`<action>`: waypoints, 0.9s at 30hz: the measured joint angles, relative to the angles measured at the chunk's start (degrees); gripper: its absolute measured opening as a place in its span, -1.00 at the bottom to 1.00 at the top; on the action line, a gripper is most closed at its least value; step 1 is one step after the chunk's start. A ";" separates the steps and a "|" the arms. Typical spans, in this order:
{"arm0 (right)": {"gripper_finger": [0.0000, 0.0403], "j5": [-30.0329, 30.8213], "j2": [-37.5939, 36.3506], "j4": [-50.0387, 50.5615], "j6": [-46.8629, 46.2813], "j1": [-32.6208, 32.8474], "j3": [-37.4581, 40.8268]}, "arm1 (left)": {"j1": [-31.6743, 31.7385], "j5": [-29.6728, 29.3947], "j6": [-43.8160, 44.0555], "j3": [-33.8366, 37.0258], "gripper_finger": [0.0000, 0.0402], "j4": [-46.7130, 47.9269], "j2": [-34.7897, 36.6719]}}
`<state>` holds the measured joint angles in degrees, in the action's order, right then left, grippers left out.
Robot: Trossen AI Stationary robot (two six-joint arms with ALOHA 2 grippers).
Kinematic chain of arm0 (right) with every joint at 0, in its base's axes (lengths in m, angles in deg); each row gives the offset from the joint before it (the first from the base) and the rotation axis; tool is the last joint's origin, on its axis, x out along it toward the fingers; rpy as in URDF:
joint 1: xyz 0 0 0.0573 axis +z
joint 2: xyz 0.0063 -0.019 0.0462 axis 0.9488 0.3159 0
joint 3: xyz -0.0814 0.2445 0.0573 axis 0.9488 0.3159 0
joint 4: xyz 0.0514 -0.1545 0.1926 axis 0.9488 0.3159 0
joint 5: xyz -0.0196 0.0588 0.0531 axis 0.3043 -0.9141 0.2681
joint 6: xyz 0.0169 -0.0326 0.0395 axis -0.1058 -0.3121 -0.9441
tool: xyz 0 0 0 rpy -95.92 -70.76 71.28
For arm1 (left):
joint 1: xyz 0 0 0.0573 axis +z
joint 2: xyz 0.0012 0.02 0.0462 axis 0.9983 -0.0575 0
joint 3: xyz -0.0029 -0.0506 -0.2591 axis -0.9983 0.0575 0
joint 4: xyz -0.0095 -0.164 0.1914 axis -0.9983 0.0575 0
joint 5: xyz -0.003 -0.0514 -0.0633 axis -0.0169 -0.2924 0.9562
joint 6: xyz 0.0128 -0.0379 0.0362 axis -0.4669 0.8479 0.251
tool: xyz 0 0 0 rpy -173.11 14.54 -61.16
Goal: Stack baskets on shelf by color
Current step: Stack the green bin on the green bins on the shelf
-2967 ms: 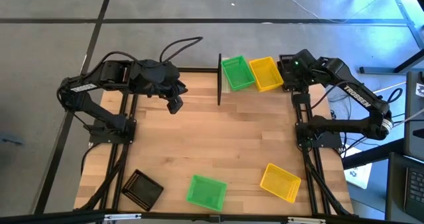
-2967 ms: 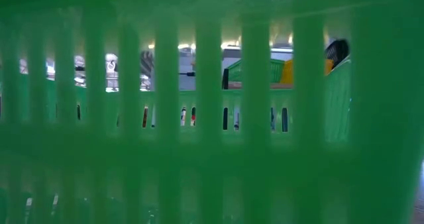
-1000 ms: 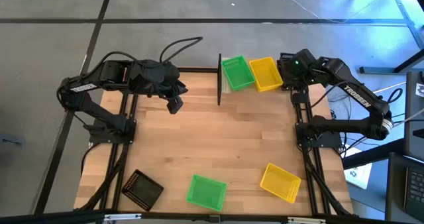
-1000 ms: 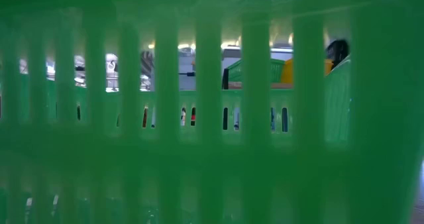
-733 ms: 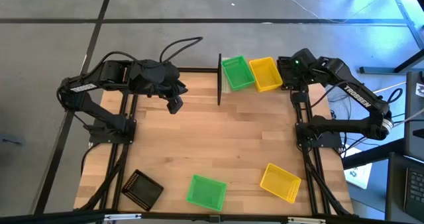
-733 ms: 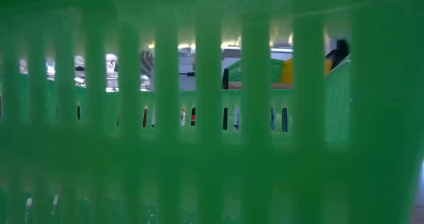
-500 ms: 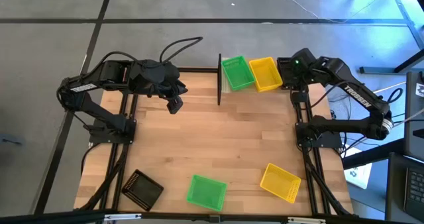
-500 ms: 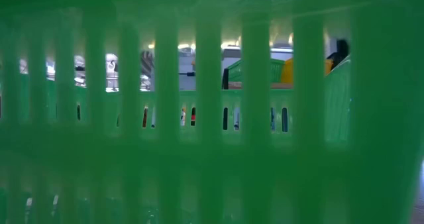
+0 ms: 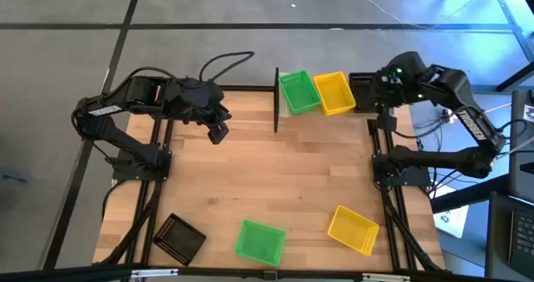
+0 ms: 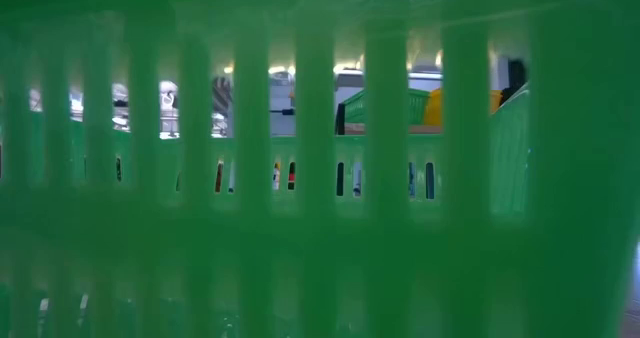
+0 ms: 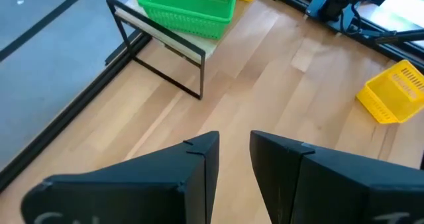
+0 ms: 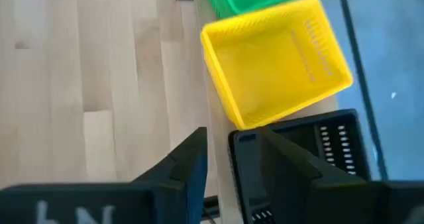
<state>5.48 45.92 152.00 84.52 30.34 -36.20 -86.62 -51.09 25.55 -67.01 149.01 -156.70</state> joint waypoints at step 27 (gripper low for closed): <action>-0.40 -16.19 -3.87 -11.10 -22.13 20.93 -1.70 | -11.20 23.39 -13.43 24.36 -0.62 -24.44 -2.62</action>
<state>-10.71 42.05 140.90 62.39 51.27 -37.90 -97.82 -27.70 12.12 -42.65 124.57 -159.32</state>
